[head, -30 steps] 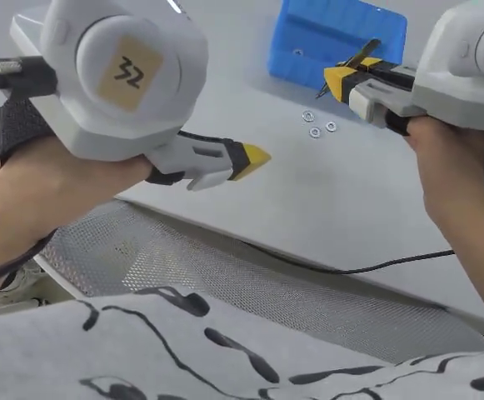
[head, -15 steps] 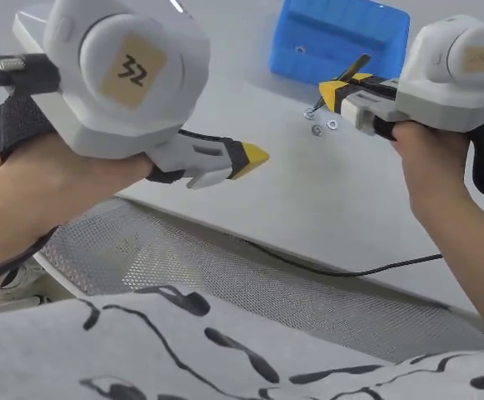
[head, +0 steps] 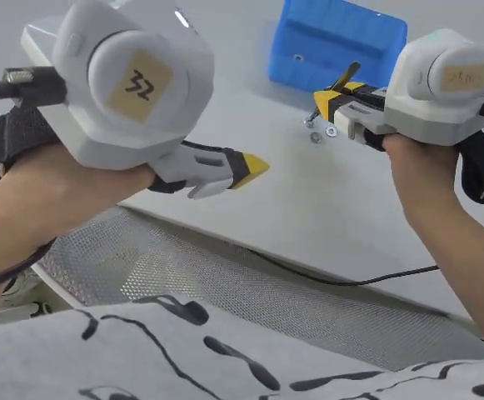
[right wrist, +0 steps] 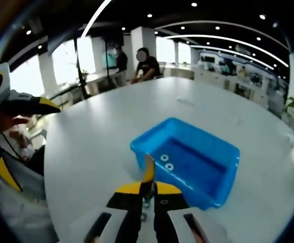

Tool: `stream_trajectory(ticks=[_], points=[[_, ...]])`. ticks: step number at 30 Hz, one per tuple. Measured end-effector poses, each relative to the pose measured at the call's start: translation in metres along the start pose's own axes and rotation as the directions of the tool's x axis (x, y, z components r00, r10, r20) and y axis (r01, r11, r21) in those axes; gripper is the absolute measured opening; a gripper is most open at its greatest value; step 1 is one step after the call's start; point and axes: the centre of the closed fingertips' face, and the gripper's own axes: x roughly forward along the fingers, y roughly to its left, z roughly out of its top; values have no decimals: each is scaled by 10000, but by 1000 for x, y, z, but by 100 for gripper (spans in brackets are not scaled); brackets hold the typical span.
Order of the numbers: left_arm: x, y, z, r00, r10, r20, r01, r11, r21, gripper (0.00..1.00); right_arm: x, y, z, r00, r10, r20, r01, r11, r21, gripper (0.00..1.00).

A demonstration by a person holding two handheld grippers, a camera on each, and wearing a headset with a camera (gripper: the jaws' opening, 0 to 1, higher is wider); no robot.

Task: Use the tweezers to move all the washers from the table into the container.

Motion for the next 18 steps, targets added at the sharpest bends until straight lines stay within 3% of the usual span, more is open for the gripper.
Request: stream_trajectory(ticks=[6, 18], points=[[0, -2, 0, 10000, -69, 2, 69, 10000, 10, 96, -1, 2, 1, 9991, -232, 354, 223, 9994, 253, 3], [-1, 0, 0, 10000, -12, 8, 12, 10000, 37, 95, -4, 3, -1, 9999, -108, -30, 110, 9967, 808, 3]])
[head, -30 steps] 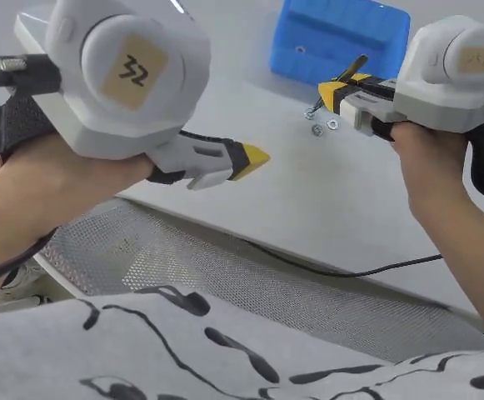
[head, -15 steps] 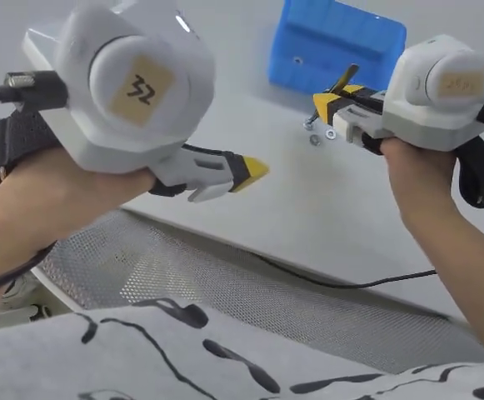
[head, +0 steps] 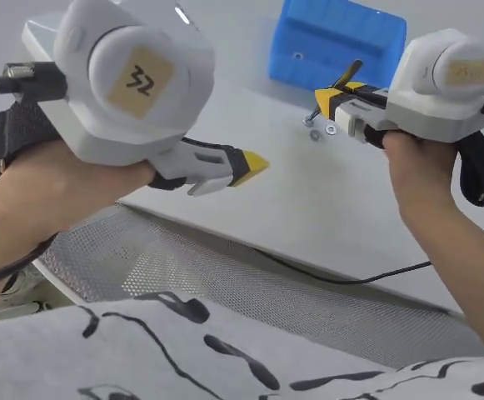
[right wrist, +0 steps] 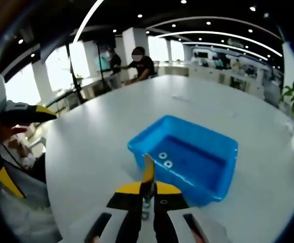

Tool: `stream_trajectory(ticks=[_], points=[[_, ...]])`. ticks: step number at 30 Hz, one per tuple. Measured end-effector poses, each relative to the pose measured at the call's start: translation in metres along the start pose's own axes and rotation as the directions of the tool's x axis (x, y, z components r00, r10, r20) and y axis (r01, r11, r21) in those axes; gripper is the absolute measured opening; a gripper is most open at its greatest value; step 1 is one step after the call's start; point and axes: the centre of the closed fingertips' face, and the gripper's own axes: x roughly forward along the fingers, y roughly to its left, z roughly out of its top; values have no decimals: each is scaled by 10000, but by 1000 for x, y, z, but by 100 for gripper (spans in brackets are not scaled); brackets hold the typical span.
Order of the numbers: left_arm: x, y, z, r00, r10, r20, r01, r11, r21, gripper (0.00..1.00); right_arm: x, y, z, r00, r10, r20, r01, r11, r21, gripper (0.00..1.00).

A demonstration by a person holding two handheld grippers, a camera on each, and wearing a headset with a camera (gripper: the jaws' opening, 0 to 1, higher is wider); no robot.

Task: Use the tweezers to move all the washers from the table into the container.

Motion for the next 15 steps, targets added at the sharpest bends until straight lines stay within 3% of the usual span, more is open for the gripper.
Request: stream_trajectory(ticks=[9, 15], points=[[-1, 0, 0, 10000, 35, -10, -35, 10000, 36, 95, -9, 3, 15, 9995, 160, 289, -158, 9999, -62, 3], [-1, -1, 0, 10000, 18, -18, -18, 10000, 24, 95, -17, -1, 38, 9965, 150, 828, -142, 9998, -111, 3]])
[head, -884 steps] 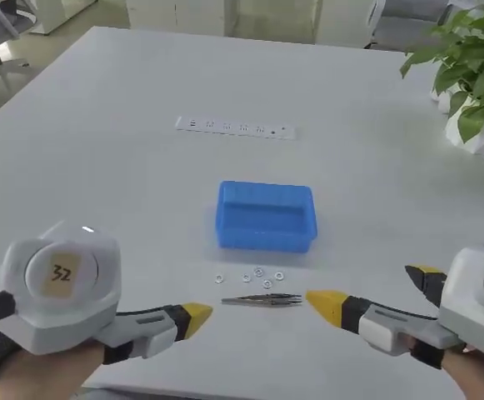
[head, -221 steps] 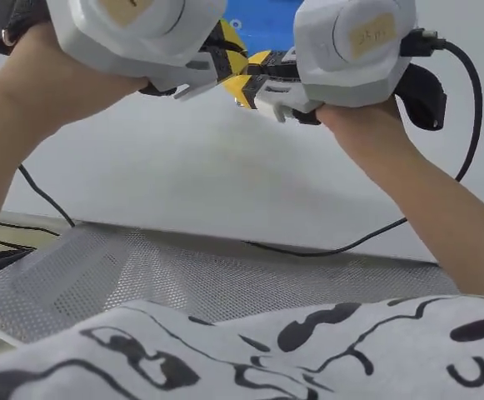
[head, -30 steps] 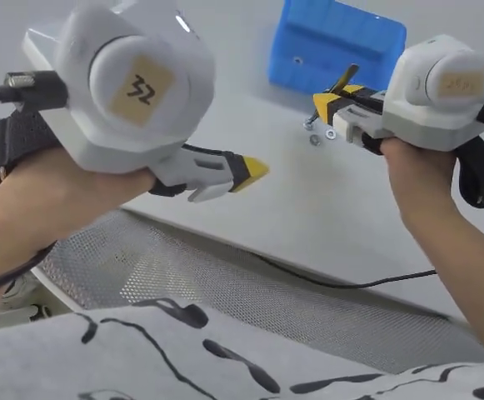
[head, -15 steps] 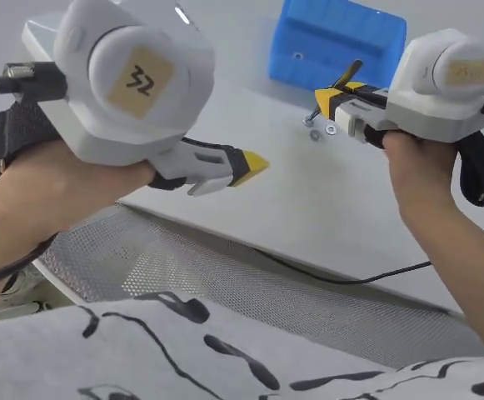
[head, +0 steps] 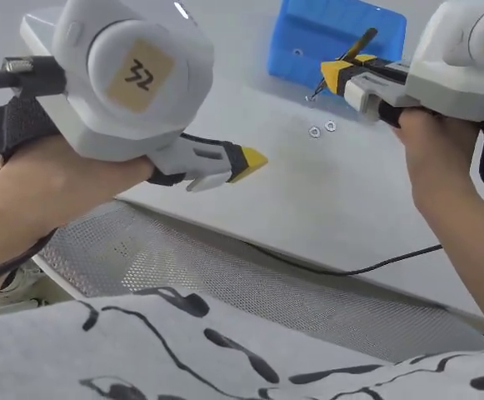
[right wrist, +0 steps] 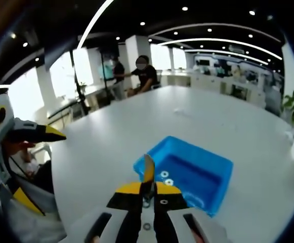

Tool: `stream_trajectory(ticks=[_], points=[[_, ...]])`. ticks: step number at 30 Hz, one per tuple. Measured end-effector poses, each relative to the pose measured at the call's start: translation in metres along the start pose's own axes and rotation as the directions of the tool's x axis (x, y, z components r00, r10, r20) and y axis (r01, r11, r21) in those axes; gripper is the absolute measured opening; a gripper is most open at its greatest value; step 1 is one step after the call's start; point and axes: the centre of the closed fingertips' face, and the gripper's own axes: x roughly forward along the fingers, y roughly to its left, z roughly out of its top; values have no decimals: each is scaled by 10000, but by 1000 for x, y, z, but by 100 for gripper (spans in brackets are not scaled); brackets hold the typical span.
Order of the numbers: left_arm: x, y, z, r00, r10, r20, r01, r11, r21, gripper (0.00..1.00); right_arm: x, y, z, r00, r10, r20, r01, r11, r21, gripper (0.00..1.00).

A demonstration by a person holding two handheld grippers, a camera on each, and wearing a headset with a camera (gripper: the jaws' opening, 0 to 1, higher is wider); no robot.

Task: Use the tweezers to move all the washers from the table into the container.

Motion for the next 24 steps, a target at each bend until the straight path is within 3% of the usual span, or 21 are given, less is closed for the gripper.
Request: stream_trajectory(ticks=[6, 12, 14, 17, 24], points=[[0, -1, -1, 10000, -11, -27, 11, 10000, 2, 95, -3, -8, 22, 9979, -143, 629, 133, 9998, 169, 3], [0, 0, -1, 10000, -16, -11, 16, 10000, -42, 95, 1, -23, 30, 9951, -461, 873, 418, 9978, 505, 3], [0, 0, -2, 10000, 11, -70, -11, 10000, 12, 94, 4, -26, 31, 9956, -377, 863, 319, 9972, 674, 4], [1, 0, -3, 10000, -3, -98, 4, 10000, 13, 94, 7, -35, 33, 9939, -638, 895, 571, 9956, 749, 4], [1, 1, -3, 10000, 1, -91, -1, 10000, -50, 94, 21, -48, 22, 9945, -940, 454, 910, 9938, 637, 4]])
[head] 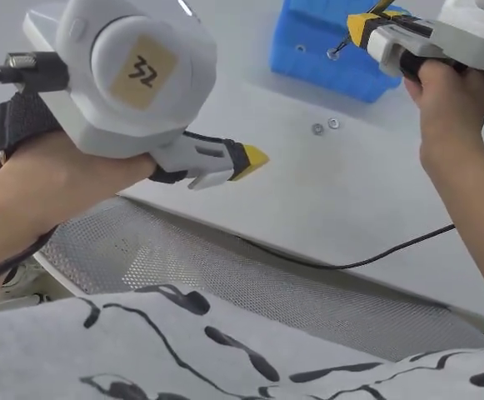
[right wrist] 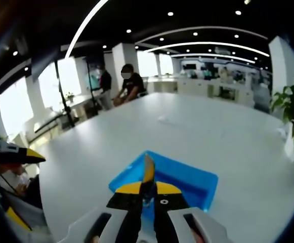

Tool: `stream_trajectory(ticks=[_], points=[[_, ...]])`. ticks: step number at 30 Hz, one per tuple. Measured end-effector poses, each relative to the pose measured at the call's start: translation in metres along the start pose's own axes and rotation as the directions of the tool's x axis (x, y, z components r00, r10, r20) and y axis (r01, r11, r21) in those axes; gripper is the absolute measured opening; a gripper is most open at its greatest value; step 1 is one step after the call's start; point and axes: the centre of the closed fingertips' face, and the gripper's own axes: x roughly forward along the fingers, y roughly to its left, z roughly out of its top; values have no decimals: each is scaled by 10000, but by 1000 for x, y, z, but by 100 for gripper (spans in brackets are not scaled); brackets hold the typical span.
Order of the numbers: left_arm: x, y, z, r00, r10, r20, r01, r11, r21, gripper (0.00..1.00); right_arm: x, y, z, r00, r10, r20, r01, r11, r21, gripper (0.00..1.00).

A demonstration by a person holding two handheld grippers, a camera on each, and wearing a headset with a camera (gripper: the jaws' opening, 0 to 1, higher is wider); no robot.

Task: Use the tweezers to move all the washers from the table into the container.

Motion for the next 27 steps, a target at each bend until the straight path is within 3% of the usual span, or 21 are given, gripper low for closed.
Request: stream_trajectory(ticks=[11, 27], points=[[1, 1, -1, 10000, 5, -82, -4, 10000, 46, 94, 19, -3, -25, 9981, -66, -616, 56, 9999, -161, 4], [3, 2, -2, 9999, -32, -163, 34, 9999, 115, 93, 23, -1, -31, 9979, -21, -650, 1, 9995, -308, 4]])
